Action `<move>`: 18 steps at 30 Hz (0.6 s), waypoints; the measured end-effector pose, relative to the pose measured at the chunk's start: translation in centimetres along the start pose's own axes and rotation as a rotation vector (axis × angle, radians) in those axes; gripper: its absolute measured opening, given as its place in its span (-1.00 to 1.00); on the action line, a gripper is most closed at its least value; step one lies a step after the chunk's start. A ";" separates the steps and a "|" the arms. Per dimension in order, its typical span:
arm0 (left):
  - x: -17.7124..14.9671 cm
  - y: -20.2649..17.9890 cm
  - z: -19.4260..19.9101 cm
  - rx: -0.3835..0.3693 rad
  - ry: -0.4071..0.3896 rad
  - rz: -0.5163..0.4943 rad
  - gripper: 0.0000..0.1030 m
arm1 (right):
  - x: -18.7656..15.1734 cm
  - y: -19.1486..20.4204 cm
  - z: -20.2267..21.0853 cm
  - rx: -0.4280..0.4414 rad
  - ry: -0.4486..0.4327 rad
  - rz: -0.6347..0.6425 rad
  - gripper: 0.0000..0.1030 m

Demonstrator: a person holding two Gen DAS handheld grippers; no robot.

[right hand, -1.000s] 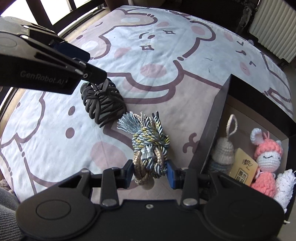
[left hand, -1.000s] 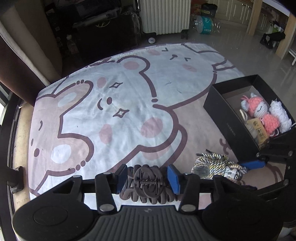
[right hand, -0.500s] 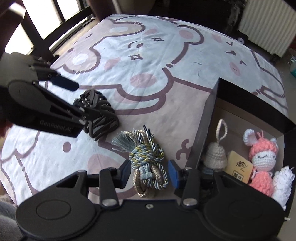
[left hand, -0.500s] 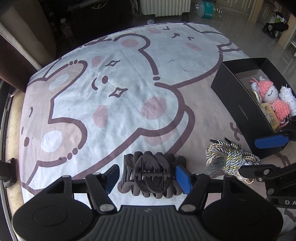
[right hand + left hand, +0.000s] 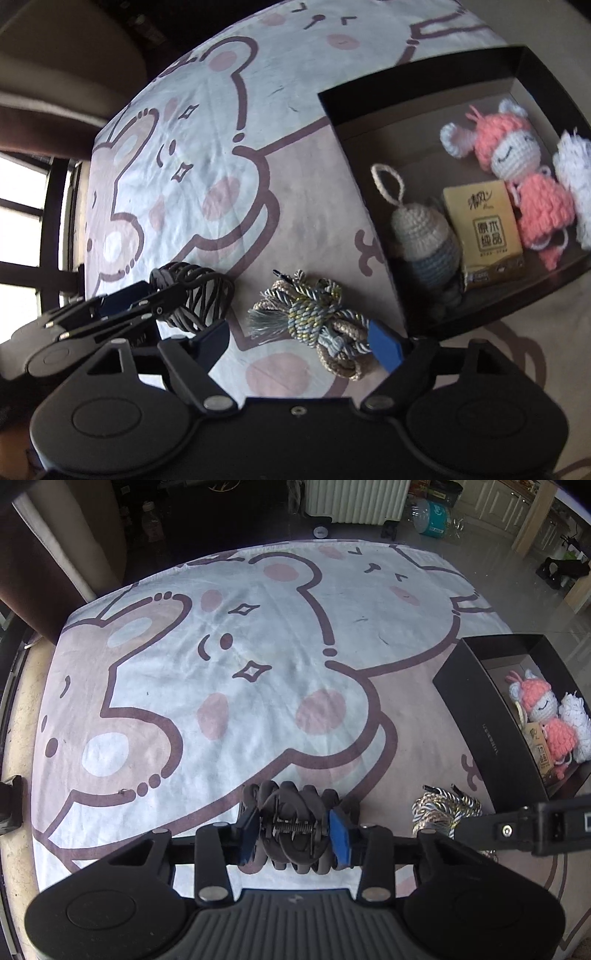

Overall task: Organize objects
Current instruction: 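Lift the claw clip and the rope toy off the bed with both grippers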

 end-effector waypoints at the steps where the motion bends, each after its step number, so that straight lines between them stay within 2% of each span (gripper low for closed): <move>1: 0.0 0.1 0.1 -0.002 0.000 0.002 -0.18 | -0.1 -0.2 -0.3 -0.007 0.008 -0.046 0.68; 4: 0.0 0.5 0.3 0.008 -0.001 0.020 -0.18 | -0.3 -0.7 -1.2 -0.047 0.010 -0.137 0.74; 7: -0.1 1.1 0.3 0.064 0.016 0.016 -0.20 | -0.4 -0.8 -2.0 -0.083 -0.011 -0.180 0.76; 11: -0.6 2.5 0.4 0.109 0.031 0.047 -0.20 | -0.6 -0.4 -3.4 -0.123 -0.027 -0.173 0.89; 15: -0.8 2.9 0.4 0.104 0.034 0.061 -0.20 | -0.4 -0.4 -4.7 -0.175 -0.035 -0.147 0.89; 18: -0.9 3.1 0.4 0.101 0.029 0.078 -0.20 | -0.3 -0.7 -5.6 -0.165 -0.011 -0.140 0.84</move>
Point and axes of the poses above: each gripper's, at about its wrist camera, not at the fingertips, and z roughly against the way its jaws point, y to its left, x to its top, the point moved 6 cm from there along -z, roughly the way its jaws point, and after that the axes turned 12 degrees about -z, right-handed, at the moved point
